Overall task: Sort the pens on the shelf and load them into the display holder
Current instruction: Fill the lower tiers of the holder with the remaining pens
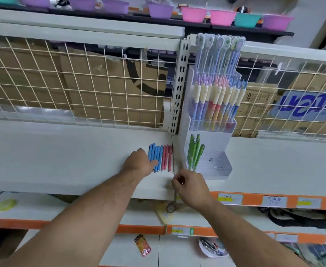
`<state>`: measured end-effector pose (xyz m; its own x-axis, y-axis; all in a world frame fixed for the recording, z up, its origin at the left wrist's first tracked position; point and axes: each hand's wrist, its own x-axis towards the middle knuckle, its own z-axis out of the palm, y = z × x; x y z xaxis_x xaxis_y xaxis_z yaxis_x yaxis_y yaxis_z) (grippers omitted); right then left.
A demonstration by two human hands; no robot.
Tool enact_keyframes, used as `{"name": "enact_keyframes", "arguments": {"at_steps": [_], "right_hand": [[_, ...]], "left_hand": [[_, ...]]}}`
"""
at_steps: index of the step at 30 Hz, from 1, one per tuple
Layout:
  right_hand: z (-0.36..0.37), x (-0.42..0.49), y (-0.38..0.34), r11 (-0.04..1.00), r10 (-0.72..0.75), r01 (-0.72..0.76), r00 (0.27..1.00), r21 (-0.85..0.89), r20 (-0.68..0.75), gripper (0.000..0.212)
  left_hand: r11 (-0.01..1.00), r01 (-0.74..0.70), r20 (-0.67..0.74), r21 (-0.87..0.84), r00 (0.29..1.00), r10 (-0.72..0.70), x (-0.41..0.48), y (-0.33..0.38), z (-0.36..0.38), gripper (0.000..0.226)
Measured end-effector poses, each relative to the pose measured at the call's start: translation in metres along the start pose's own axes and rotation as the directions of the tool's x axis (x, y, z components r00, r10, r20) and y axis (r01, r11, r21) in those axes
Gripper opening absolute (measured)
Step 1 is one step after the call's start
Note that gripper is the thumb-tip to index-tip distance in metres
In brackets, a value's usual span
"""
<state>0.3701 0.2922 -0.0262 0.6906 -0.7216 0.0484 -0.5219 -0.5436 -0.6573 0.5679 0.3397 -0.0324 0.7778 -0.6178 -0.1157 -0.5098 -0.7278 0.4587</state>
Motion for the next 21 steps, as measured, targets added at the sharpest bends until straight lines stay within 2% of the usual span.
{"name": "enact_keyframes", "arguments": {"at_steps": [2,8,13,16,19,21], "right_hand": [[0.002,0.0,0.0,1.0,0.023,-0.023,1.0,0.002,-0.005,0.01],[0.004,0.0,0.0,0.998,0.065,-0.065,0.997,0.008,-0.031,0.014],[0.004,0.001,-0.007,0.997,0.066,-0.068,0.996,-0.03,-0.057,0.008],[0.004,0.001,-0.011,0.983,0.035,-0.047,0.997,-0.178,-0.071,0.01],[0.009,0.0,-0.013,0.926,-0.01,0.007,1.0,-0.378,-0.005,0.012],[0.013,-0.002,-0.013,0.9,-0.021,0.039,0.999,-0.433,0.046,0.014]], "left_hand": [[0.999,-0.026,0.02,0.04,0.999,0.025,0.005,0.002,0.0,0.04],[0.997,-0.015,0.084,0.072,0.996,0.009,0.017,0.004,-0.011,0.009],[0.989,-0.06,0.091,0.138,0.995,0.048,0.016,0.008,-0.012,0.03],[0.979,-0.077,0.122,0.191,0.991,0.054,0.017,0.009,-0.012,0.033],[0.963,-0.093,0.151,0.254,0.987,0.055,0.019,0.009,-0.015,0.029],[0.95,-0.102,0.151,0.296,0.987,0.059,0.019,0.007,-0.016,0.029]]}}
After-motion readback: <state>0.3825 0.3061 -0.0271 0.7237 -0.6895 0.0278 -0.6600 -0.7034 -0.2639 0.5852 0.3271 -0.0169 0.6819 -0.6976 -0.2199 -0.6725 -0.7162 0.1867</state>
